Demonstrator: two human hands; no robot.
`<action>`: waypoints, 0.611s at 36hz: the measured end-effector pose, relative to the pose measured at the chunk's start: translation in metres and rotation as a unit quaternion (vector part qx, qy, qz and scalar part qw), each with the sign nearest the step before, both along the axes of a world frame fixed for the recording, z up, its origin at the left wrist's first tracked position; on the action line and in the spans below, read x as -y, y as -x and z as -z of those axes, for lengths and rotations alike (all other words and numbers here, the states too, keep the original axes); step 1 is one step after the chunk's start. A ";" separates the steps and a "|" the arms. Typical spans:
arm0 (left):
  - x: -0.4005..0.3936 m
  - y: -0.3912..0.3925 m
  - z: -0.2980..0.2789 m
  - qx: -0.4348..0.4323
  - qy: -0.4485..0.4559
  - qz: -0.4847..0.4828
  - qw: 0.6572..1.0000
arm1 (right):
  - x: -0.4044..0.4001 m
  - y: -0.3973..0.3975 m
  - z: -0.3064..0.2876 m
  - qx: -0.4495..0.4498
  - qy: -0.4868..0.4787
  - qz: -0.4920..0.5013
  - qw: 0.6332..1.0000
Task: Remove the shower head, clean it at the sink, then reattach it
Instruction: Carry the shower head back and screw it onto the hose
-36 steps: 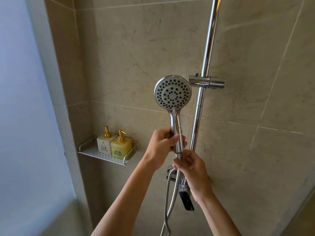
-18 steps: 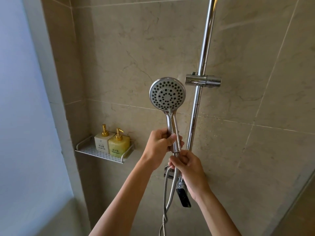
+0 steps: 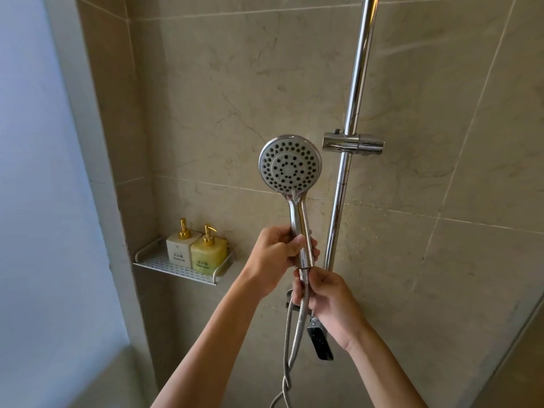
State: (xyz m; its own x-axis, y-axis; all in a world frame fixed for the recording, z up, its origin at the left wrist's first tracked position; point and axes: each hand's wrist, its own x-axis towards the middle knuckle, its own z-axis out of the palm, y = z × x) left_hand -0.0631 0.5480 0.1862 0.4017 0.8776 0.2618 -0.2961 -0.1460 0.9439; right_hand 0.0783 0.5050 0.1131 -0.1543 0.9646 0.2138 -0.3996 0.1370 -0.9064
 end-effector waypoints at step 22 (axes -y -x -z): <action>0.003 0.003 0.018 -0.018 0.018 0.038 0.999 | 0.025 0.007 -0.001 0.063 0.018 0.043 0.997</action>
State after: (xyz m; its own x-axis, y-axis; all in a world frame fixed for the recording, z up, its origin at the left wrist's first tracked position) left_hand -0.0661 0.5450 0.1684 0.4755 0.8532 0.2144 -0.2705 -0.0902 0.9585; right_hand 0.0717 0.4801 0.1140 -0.0934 0.9823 0.1621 -0.2705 0.1317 -0.9537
